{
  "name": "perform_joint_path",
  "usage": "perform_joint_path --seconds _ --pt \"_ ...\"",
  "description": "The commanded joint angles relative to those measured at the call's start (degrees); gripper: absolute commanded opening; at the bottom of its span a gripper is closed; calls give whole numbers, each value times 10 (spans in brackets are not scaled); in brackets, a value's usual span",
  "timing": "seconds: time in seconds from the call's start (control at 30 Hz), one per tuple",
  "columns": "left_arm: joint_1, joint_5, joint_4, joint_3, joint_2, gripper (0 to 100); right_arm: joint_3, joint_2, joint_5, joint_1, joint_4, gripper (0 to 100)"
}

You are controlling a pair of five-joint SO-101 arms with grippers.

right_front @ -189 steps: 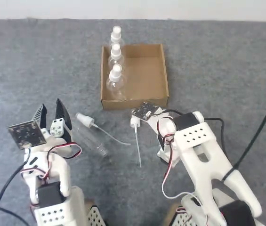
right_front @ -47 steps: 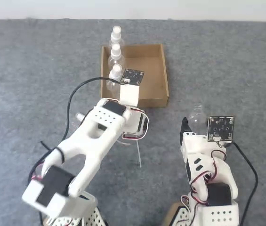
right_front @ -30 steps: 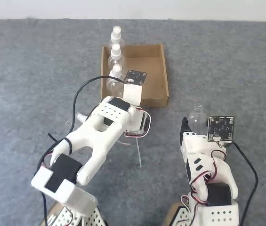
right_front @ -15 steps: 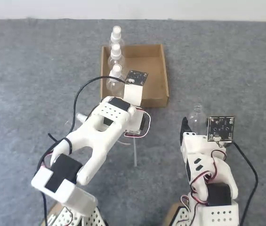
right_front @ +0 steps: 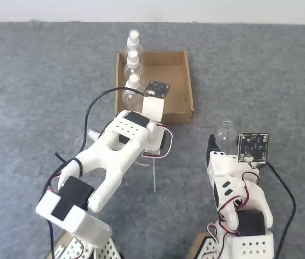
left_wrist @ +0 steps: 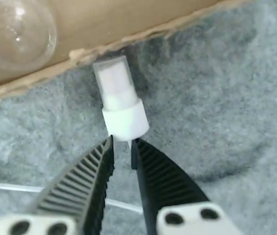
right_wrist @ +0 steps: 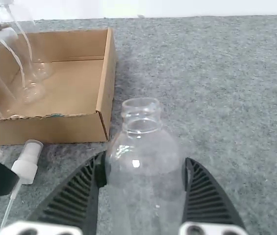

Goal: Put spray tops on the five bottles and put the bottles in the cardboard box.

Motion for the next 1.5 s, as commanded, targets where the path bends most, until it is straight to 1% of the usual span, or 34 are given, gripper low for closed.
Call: perform_joint_path --seconds 0.0,0.13,0.27,0.33,0.43,0.5,0.57,0.97,1.1,1.2,1.27,1.37,1.47 --pt "4 -6 19 -23 -42 55 -10 -9 -2 7 -15 101" --pt "4 -7 1 36 -127 55 -10 -9 -2 7 -15 101" --pt "4 -37 -39 113 -222 60 -10 -9 -2 7 -15 101" --pt "4 -35 -55 142 -258 94 -10 -9 -2 7 -15 101" --pt "3 -32 -74 174 -290 172 -10 -9 -2 6 -15 101" --pt "3 -10 -93 189 -295 208 -10 -9 -2 6 -15 101" --pt "1 4 -118 201 -295 221 -10 -9 -2 5 -14 101" --pt "-1 6 -244 269 -295 221 -9 -9 -2 5 -13 101" --pt "-2 6 -273 285 -294 221 -9 -9 -2 5 -13 101" --pt "-2 6 -285 285 -273 221 -9 -9 -2 5 -13 101" --pt "-2 10 -278 258 -240 220 -9 -9 -2 5 -13 101" --pt "-3 40 -230 201 -187 205 -4 -9 -2 6 -15 101" --pt "-12 41 -189 153 -146 187 -4 -9 -2 7 -14 101"
